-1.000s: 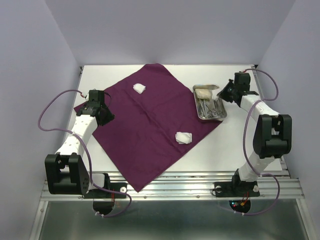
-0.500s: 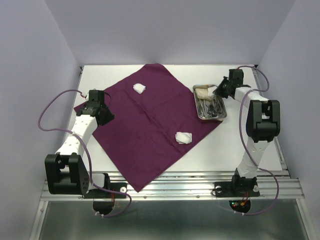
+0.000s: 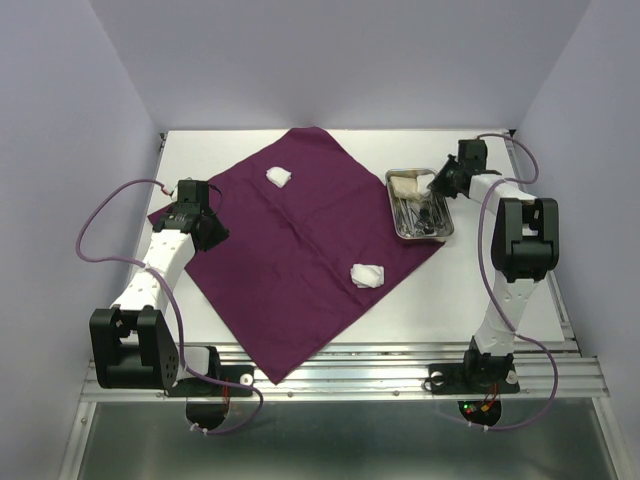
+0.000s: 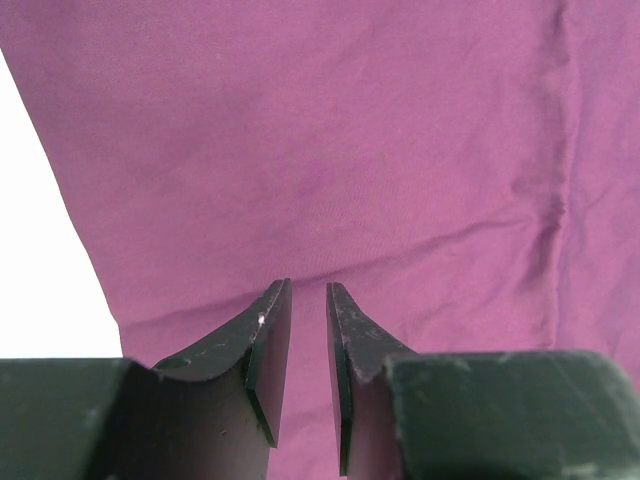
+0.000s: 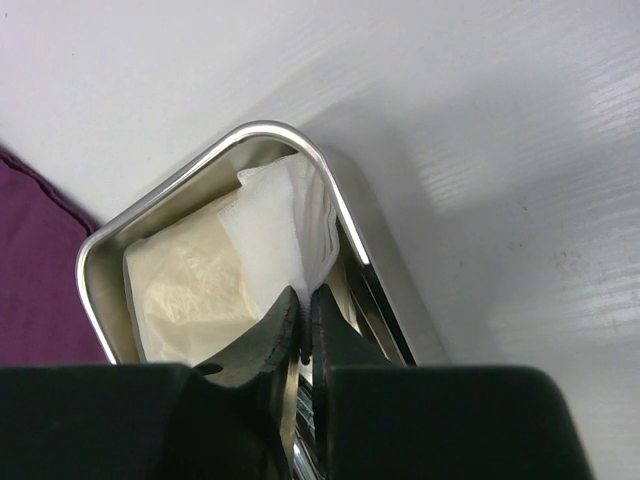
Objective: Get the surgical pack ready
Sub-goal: Place the medical item in the container.
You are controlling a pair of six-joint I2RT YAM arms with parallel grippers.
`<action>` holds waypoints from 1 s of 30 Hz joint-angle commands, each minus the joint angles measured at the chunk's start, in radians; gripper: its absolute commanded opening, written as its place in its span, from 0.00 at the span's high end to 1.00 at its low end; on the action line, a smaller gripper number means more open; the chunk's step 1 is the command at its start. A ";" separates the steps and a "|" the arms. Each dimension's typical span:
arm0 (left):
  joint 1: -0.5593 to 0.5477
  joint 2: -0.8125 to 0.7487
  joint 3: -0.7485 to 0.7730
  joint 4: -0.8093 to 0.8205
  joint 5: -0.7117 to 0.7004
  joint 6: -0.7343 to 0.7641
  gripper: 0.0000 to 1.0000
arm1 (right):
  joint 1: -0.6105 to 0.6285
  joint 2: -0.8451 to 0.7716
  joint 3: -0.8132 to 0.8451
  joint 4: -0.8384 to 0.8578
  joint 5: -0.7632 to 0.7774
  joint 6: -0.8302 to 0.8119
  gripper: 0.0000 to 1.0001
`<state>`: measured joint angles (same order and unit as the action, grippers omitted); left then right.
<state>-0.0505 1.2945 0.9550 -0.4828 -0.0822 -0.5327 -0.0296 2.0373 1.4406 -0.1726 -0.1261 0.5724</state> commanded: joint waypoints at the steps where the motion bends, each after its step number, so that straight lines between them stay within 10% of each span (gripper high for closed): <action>1: -0.002 -0.029 0.004 0.006 -0.002 0.002 0.68 | -0.007 -0.011 0.033 0.012 0.037 -0.014 0.81; 4: -0.003 -0.031 0.004 0.006 -0.002 0.004 0.68 | -0.007 -0.009 0.040 0.005 0.028 -0.017 0.54; 13: -0.003 -0.031 -0.001 0.010 0.002 0.005 0.68 | -0.007 -0.083 0.000 -0.001 0.011 0.000 0.39; 25: -0.003 -0.026 -0.013 0.024 0.009 0.008 0.68 | -0.007 -0.218 -0.063 -0.059 0.115 -0.017 0.40; 30: -0.003 -0.024 -0.013 0.027 0.013 0.008 0.68 | 0.002 -0.166 -0.002 -0.079 0.109 -0.048 0.74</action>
<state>-0.0505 1.2945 0.9550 -0.4751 -0.0750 -0.5320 -0.0315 1.8557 1.3941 -0.2306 -0.0483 0.5556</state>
